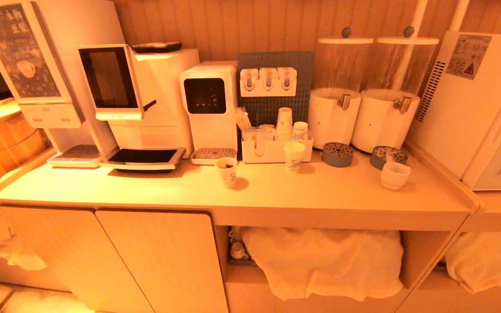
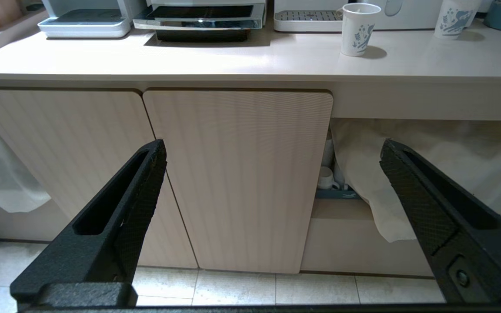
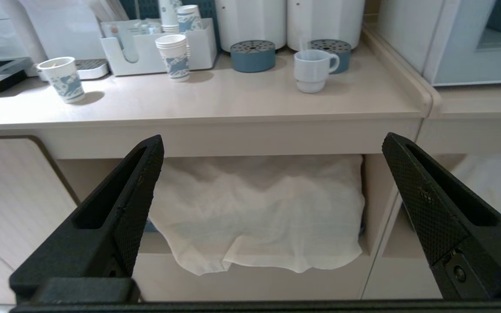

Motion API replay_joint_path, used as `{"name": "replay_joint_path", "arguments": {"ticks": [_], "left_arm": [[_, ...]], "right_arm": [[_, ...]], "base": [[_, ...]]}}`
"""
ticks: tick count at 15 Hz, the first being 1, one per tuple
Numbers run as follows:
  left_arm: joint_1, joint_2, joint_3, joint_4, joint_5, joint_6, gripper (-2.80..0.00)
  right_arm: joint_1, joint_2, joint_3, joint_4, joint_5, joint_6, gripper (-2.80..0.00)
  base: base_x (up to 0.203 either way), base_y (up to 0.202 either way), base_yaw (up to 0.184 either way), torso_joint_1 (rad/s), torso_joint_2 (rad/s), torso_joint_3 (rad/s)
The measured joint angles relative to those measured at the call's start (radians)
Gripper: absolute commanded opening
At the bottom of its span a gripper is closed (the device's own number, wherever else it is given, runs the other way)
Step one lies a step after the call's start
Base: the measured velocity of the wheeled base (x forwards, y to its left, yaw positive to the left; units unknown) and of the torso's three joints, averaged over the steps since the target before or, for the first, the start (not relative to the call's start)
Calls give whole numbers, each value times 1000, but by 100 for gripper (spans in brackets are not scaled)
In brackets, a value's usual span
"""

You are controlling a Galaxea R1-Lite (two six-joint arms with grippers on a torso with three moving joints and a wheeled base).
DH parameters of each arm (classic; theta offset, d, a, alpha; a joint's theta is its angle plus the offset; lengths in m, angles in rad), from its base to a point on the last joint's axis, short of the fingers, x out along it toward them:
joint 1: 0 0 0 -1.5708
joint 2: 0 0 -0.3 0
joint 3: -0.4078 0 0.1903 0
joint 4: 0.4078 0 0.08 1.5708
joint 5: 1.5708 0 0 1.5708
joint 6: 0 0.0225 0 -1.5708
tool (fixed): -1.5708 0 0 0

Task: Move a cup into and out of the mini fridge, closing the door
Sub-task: Open the freezer door

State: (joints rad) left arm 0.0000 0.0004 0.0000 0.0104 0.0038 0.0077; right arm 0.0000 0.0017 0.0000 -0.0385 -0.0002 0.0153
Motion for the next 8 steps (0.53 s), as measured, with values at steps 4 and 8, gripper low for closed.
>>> {"name": "replay_joint_path", "arguments": {"ticks": [4,8], "left_arm": [[0,0,0,0,0,0,0],[0,0,0,0,0,0,0]], "right_arm": [[0,0,0,1,-1,0,0],[0,0,0,0,0,0,0]], "base": [[0,0,0,-86,181,93],[0,0,0,-104,236,115]]}}
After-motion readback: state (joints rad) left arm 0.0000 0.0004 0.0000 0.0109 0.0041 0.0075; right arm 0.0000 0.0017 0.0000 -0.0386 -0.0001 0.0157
